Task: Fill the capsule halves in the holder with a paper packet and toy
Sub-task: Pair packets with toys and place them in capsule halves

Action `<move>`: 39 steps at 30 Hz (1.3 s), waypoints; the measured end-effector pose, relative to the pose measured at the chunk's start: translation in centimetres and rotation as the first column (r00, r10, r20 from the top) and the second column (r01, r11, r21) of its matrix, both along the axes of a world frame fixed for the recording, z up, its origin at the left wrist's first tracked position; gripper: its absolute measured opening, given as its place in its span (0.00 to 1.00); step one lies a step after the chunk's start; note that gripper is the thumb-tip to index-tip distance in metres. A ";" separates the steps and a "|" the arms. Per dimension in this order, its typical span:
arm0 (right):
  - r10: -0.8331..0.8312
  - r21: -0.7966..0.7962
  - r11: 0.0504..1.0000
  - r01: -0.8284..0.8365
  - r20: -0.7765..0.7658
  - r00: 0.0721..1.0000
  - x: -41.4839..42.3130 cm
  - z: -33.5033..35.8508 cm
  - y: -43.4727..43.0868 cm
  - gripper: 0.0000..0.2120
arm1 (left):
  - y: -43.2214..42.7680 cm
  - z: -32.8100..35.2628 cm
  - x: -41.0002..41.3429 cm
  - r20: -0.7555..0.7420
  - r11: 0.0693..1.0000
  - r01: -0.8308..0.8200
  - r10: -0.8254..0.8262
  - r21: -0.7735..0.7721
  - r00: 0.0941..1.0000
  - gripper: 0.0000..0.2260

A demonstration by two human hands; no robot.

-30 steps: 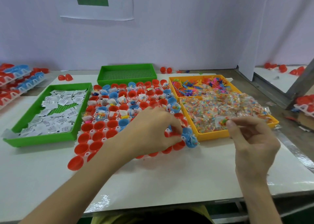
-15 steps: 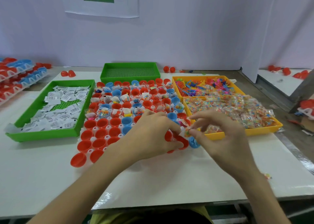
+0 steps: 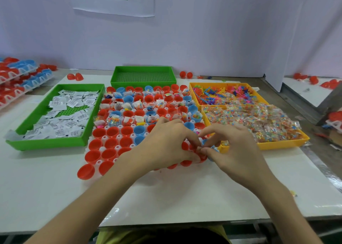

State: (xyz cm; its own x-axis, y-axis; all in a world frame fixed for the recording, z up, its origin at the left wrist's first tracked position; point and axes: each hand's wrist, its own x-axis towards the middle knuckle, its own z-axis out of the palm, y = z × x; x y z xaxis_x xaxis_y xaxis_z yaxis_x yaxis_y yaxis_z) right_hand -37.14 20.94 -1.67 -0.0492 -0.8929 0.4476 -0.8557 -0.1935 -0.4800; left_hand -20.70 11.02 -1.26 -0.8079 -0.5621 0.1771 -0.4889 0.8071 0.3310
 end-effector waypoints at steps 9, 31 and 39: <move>-0.036 -0.048 0.998 0.037 0.027 0.999 0.4 -0.4 0.3 0.16 | -0.1 0.1 -0.3 -0.020 1.000 0.015 -0.014 0.017 1.000 0.13; -0.036 0.021 0.999 0.039 -0.135 0.990 0.5 -1.1 0.1 0.09 | -0.6 -0.1 -0.4 -0.009 0.998 0.033 -0.032 0.056 0.999 0.10; -0.021 0.010 1.000 0.023 -0.134 0.991 0.5 -1.0 0.1 0.11 | -0.4 0.1 -0.3 -0.035 0.998 0.038 -0.037 0.039 0.999 0.08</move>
State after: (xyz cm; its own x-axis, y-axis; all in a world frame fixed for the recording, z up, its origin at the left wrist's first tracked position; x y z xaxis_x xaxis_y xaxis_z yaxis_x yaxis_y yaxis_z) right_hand -36.67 21.08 -2.62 -0.0094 -0.8975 0.4410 -0.9162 -0.1689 -0.3633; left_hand -20.98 10.67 -1.12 -0.8223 -0.5388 0.1830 -0.4465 0.8103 0.3795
